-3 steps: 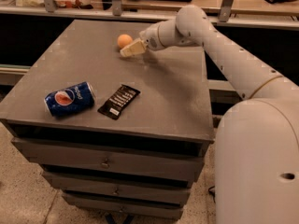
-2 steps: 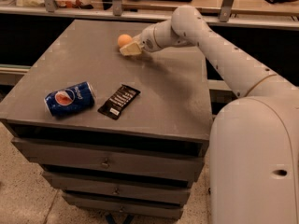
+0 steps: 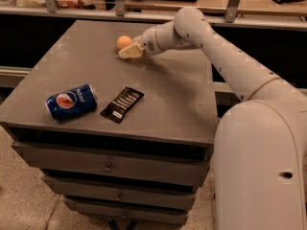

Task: Move orange near rxbar chocolate

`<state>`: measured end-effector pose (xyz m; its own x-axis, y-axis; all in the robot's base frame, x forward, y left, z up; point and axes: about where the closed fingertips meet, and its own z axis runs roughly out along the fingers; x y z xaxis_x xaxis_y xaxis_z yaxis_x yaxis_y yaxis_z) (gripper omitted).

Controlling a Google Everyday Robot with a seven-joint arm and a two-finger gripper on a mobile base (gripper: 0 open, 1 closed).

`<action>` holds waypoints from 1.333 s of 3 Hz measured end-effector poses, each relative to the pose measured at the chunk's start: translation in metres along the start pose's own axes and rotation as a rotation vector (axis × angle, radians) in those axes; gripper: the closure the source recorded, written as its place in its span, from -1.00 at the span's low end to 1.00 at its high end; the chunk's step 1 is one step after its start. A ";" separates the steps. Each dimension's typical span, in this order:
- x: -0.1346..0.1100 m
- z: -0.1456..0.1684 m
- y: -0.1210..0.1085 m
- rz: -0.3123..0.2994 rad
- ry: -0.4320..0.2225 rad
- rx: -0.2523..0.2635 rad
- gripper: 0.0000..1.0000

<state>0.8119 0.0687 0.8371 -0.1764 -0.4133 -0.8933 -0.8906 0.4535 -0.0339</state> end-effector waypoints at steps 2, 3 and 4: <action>-0.003 0.001 0.003 0.006 -0.005 -0.012 -1.00; -0.014 0.005 0.006 0.007 -0.040 -0.015 -1.00; -0.020 0.011 0.006 0.004 -0.062 -0.008 -0.68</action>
Offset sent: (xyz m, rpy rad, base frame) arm -0.0004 0.0000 0.0109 0.0187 0.0044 0.0043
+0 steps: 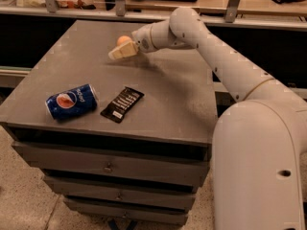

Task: Move orange near rxbar chocolate

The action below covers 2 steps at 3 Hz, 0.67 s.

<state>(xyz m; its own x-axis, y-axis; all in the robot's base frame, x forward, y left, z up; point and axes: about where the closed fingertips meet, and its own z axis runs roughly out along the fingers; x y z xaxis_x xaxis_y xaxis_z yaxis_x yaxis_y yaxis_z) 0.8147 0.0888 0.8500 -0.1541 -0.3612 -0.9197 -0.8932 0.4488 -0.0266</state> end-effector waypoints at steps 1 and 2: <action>-0.001 0.005 0.002 -0.003 -0.010 0.003 -0.22; -0.001 0.004 0.003 -0.013 -0.005 0.008 0.26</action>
Offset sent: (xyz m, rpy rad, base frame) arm -0.0020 -0.0069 0.0036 -0.0248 -0.0340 -0.0135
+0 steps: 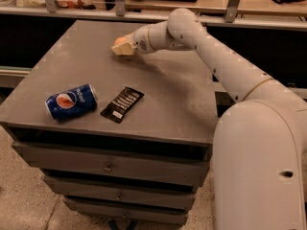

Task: Move orange near rxbar chocolate

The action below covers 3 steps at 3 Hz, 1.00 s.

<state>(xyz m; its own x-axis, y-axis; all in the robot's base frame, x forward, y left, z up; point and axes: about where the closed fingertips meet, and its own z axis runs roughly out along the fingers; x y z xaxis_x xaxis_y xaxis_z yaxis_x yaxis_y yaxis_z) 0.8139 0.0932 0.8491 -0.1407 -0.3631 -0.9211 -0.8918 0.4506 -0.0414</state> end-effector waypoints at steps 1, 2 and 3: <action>-0.002 -0.012 0.001 -0.014 0.007 0.023 0.72; -0.015 -0.053 0.009 -0.021 -0.006 0.077 1.00; -0.014 -0.130 0.053 0.027 0.027 0.127 1.00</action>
Offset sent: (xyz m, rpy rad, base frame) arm -0.0809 -0.0823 0.0717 -0.0353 -0.0802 -0.1354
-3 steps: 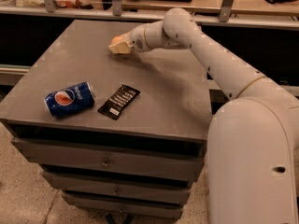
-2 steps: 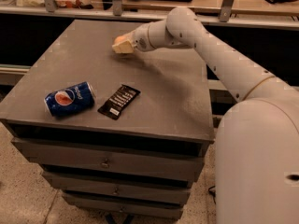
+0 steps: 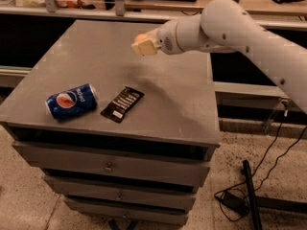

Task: Move orange near rxbar chocolate

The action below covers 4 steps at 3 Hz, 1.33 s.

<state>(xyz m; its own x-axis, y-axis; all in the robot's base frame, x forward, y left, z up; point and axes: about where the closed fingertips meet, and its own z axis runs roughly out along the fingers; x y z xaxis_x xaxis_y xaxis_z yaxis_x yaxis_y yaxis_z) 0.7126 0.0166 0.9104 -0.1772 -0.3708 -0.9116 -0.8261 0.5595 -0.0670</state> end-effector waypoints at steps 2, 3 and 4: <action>0.030 -0.058 0.057 0.023 0.084 -0.042 1.00; 0.039 -0.067 0.069 0.010 0.097 -0.068 1.00; 0.055 -0.059 0.067 -0.011 0.074 -0.120 1.00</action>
Offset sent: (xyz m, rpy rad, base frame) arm -0.1196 -0.0367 -0.0186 -0.0812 0.0966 0.0699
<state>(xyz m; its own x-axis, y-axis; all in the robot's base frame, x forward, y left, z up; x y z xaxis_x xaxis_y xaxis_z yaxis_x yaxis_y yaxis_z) 0.6160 -0.0095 0.8799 -0.2031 -0.4330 -0.8782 -0.8853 0.4644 -0.0242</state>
